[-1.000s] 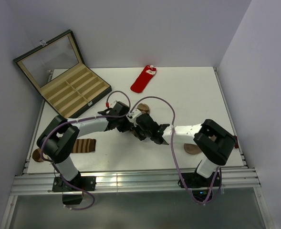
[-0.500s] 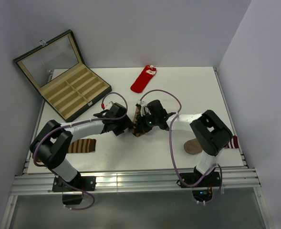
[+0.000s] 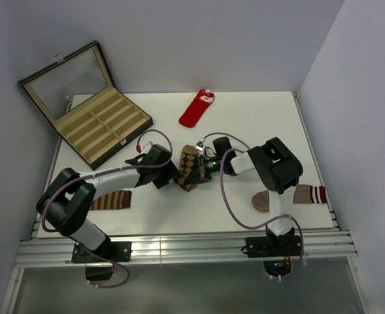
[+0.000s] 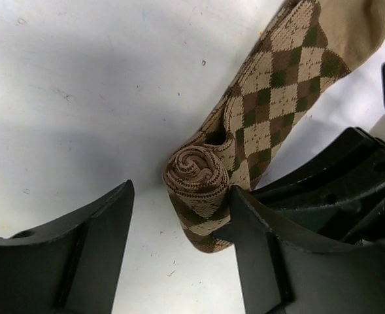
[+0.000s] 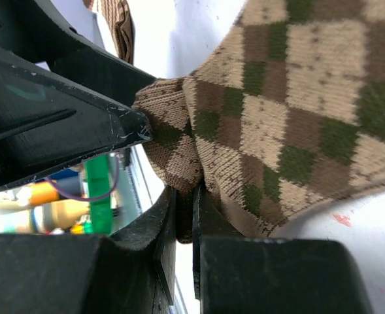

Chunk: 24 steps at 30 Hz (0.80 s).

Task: Roll the socks
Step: Roll the sock at the center of the board.

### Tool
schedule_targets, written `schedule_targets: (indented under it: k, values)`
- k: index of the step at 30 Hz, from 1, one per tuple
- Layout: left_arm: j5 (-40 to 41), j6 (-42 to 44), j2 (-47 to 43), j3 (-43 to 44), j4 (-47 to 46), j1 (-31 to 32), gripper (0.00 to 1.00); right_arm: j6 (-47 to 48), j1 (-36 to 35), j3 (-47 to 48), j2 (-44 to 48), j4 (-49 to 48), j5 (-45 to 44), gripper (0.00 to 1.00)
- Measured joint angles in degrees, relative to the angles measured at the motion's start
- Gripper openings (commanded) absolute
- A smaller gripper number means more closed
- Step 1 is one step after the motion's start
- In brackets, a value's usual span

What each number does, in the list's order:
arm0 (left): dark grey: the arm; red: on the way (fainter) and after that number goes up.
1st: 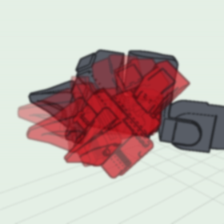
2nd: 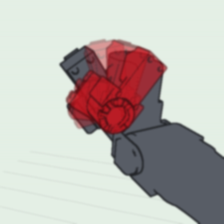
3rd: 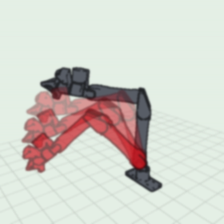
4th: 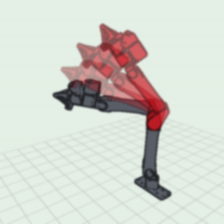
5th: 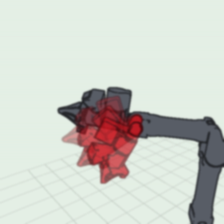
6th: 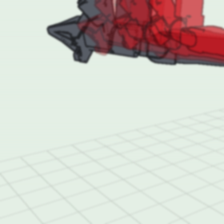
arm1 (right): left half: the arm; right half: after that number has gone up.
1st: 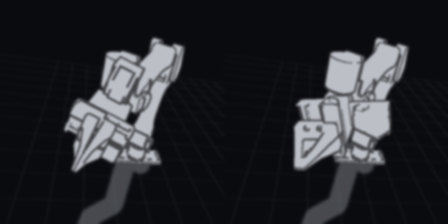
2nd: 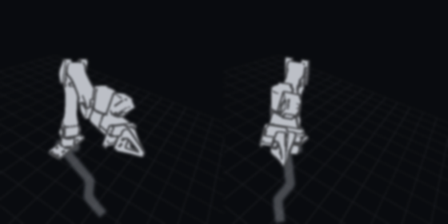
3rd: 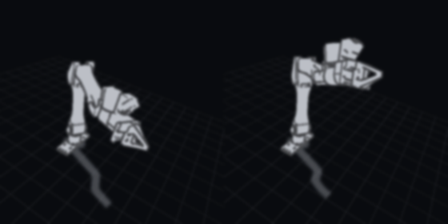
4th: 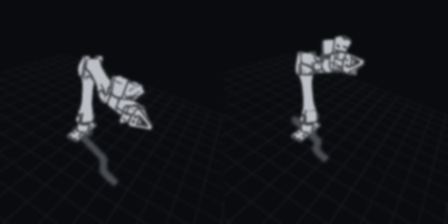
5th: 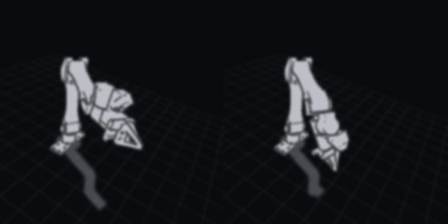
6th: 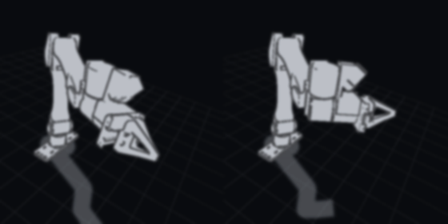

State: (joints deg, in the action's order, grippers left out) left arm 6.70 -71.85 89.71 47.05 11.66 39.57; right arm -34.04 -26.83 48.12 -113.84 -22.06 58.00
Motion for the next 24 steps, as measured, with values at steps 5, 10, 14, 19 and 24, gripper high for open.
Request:
schedule_targets:
  k: [5,10,14,19,24]
  values:
    - [-0.9,-0.2,0.4,-0.4,-0.9,0.0,0.54,-2.6,0.2,0.0,-1.0,-0.3,1.2,0.00]
    - [-1.7,-0.8,2.2,-0.4,-2.9,0.0,0.40,-3.8,0.3,0.0,-1.0,-0.2,1.1,0.00]
    - [-2.2,-0.8,3.5,0.3,-3.2,0.0,0.22,-3.5,0.4,0.4,-1.0,1.2,0.8,0.05]
    - [-2.7,-0.7,4.9,1.8,-3.2,0.0,0.10,-0.9,0.2,0.5,1.4,4.8,-2.1,0.22]
    - [-3.1,0.3,6.4,3.9,-2.3,0.0,0.06,5.7,-2.2,-0.6,8.9,10.3,-12.0,0.38]
